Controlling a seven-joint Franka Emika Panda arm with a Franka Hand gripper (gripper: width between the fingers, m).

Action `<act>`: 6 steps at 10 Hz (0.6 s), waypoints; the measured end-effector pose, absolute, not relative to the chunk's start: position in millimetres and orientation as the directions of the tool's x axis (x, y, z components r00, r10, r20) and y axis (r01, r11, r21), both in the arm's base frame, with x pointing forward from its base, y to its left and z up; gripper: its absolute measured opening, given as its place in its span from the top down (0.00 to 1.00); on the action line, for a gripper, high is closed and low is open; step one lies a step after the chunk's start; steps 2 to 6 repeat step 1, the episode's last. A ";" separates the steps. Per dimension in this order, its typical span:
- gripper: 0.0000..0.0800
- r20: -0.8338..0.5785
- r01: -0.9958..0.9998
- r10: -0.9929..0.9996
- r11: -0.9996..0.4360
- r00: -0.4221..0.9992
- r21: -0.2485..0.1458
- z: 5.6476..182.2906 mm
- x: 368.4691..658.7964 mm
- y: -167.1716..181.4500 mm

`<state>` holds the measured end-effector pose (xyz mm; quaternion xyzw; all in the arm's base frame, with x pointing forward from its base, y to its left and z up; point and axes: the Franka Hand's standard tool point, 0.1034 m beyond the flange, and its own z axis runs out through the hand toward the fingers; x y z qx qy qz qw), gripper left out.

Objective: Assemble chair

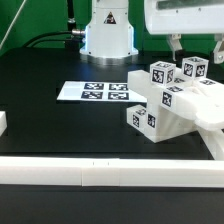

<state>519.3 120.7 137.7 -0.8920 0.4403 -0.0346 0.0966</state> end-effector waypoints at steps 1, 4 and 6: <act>0.20 -0.023 -0.778 -0.792 -0.595 0.611 -0.201 136.4 518.6 120.9; 0.20 -0.023 -0.778 -0.792 -0.595 0.611 -0.201 136.4 518.6 120.9; 0.20 -0.023 -0.778 -0.792 -0.595 0.611 -0.201 136.4 518.6 120.9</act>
Offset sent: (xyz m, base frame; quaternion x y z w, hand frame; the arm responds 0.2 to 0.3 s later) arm 0.0000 0.0000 0.0000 0.0000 0.0000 0.0000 1.0000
